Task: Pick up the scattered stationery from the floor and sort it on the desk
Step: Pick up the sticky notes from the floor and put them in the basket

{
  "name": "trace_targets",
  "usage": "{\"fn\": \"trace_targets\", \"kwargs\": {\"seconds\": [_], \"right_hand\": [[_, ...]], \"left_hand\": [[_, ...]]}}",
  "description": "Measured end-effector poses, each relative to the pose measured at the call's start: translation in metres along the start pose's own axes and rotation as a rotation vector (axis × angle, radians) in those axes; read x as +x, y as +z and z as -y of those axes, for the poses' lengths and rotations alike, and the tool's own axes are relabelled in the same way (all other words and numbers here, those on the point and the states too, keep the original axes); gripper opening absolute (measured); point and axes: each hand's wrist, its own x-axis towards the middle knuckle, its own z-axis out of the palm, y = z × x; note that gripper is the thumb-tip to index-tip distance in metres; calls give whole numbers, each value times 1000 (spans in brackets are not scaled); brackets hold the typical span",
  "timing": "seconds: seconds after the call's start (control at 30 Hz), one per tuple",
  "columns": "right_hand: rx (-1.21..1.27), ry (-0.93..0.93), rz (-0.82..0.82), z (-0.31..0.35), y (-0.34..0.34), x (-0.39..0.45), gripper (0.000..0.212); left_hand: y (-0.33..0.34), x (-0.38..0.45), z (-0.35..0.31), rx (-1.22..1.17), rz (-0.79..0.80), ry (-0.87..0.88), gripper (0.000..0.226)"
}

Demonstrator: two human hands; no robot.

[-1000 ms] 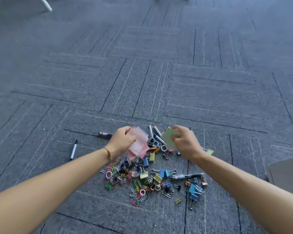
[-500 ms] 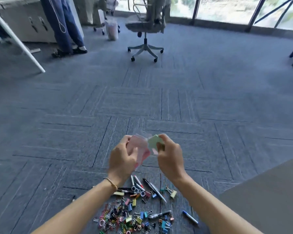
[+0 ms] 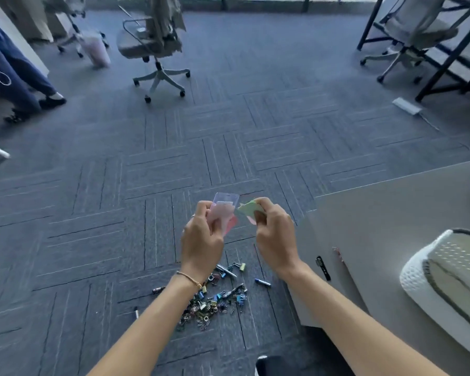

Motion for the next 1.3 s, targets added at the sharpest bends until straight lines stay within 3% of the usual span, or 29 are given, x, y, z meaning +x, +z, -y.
{"fn": "trace_targets", "kwargs": {"seconds": [0.37, 0.73, 0.9, 1.03, 1.3], "right_hand": [[20, 125, -242, 24, -164, -43, 26], [-23, 370, -561, -64, -297, -108, 23], [48, 736, -581, -132, -319, -120, 19], [120, 911, -568, -166, -320, -114, 25], [199, 1010, -497, -204, -322, -111, 42]], "left_hand": [[26, -45, -166, -68, 174, 121, 19], [115, -110, -269, -213, 459, 29, 19], [140, -126, -283, -258, 558, -47, 21], [153, -125, -287, -288, 591, -112, 20], [178, -116, -285, -271, 638, -154, 24]]}}
